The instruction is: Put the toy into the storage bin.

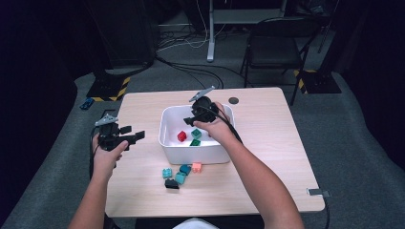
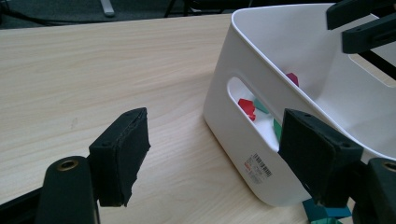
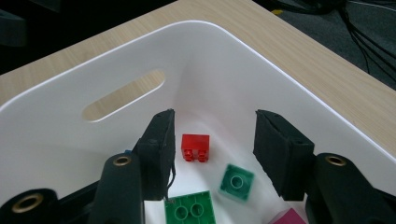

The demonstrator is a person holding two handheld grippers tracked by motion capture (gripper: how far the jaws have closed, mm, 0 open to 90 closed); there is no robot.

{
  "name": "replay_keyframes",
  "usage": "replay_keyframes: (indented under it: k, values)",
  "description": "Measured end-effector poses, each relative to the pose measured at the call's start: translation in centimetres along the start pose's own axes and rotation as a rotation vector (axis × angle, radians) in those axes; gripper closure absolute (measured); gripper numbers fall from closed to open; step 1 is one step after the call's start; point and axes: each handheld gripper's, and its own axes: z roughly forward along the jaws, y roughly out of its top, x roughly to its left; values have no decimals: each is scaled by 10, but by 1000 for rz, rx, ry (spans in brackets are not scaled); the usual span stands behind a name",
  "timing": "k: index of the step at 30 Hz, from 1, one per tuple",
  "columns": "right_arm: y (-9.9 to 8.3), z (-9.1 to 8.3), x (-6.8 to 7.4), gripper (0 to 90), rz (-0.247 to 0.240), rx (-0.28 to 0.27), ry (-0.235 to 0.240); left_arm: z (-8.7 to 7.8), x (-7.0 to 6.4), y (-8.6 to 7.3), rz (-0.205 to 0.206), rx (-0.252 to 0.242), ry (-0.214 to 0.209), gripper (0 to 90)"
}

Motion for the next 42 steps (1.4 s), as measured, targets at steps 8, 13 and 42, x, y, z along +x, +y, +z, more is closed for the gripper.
replay_keyframes:
  k: [8,13,42]
  values:
    - [-3,-40,13,458,-25,-31,13,-1,-1,0,1,-1,1,243]
    - [-15,-68,26,454,-54,-54,47,-2,0,0,0,-3,7,243]
    - [-91,-93,76,442,-90,-71,107,1,0,-2,9,17,21,243]
